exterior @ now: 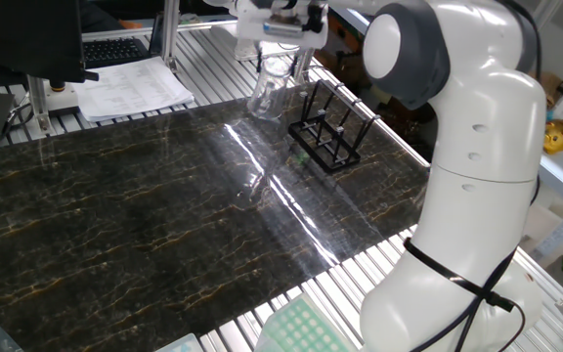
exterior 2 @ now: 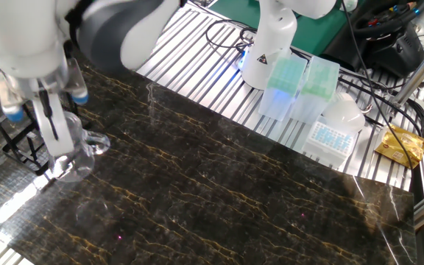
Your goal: Take the cup off the cup rack
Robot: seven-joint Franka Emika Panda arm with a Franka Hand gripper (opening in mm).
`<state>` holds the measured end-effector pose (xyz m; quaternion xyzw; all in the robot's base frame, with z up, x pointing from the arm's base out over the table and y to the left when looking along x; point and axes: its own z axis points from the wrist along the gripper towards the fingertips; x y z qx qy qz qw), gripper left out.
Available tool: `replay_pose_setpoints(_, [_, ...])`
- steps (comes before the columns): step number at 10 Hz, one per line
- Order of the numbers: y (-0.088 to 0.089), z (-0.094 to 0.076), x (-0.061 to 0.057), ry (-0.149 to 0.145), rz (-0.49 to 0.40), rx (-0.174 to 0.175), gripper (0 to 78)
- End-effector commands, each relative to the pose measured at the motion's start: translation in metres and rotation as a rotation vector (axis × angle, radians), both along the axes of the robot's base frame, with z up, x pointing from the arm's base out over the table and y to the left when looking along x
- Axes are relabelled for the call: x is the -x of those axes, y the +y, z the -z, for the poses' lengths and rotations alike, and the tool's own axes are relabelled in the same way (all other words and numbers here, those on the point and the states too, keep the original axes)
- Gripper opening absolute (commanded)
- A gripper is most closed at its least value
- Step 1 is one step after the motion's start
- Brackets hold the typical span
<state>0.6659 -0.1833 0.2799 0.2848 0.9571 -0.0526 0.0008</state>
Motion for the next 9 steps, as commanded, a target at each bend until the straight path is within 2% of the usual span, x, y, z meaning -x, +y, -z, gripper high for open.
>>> replay_pose_setpoints(1, [0.025,0.033,-0.002,0.039,-0.008,-0.020,1.3])
replay_pose_setpoints(2, [0.029,0.040,-0.001,0.051,-0.011,-0.052,1.3])
replay_pose_setpoints(4, [0.035,0.055,0.004,0.078,-0.032,-0.061,1.3])
replay_pose_setpoints(6, [0.042,0.067,0.017,0.091,-0.047,-0.098,1.3])
replay_pose_setpoints(7, [0.042,0.067,0.017,0.091,-0.047,-0.098,1.3])
replay_pose_setpoints(8, [0.046,0.074,0.034,0.106,-0.075,-0.114,1.3])
replay_pose_setpoints(9, [0.047,0.076,0.039,0.112,-0.113,-0.117,1.3])
